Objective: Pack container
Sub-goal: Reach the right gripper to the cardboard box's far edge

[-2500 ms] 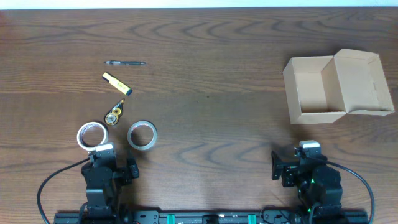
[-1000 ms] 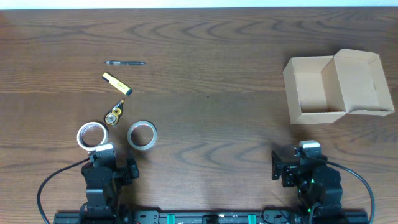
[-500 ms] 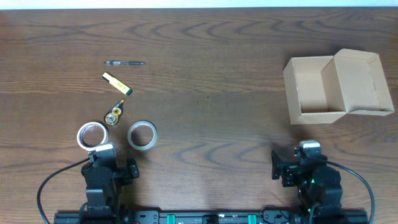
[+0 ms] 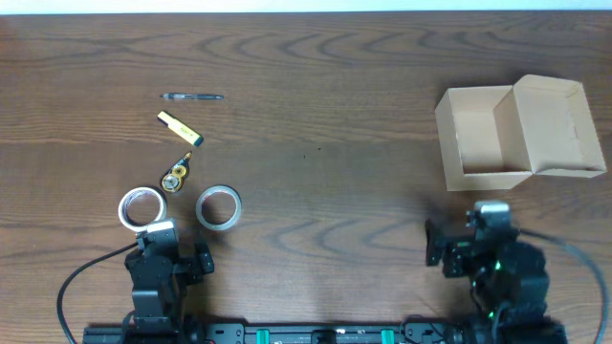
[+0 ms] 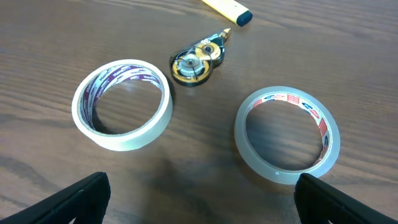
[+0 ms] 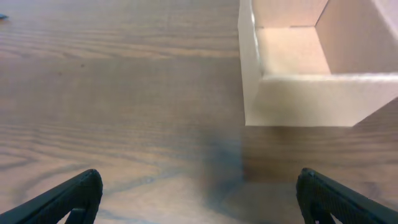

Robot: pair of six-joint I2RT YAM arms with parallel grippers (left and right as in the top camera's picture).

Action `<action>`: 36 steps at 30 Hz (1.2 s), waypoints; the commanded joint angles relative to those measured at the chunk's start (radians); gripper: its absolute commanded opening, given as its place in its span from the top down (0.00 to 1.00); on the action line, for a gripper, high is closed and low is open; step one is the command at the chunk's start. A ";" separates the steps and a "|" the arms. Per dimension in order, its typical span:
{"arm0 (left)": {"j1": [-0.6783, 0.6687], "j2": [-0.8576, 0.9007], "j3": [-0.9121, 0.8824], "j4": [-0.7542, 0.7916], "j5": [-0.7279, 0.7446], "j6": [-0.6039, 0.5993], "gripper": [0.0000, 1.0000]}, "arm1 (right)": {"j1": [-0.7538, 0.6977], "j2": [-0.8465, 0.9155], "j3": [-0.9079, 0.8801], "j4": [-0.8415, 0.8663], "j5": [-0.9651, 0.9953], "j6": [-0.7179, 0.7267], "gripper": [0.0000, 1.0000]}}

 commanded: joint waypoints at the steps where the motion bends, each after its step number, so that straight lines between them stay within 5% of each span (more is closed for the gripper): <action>1: 0.004 -0.006 -0.012 -0.002 -0.002 -0.007 0.05 | -0.008 0.158 0.121 -0.004 0.007 0.021 0.01; 15: 0.004 -0.006 -0.012 -0.002 -0.002 -0.008 0.05 | -0.030 0.886 0.748 -0.331 0.018 0.036 0.01; 23: 0.004 -0.006 -0.012 -0.002 -0.002 -0.007 0.05 | -0.184 1.244 1.065 -0.500 -0.013 -0.025 0.01; 36: 0.004 -0.006 -0.012 -0.002 -0.002 -0.008 0.05 | -0.226 1.462 1.118 -0.428 -0.011 -0.132 0.01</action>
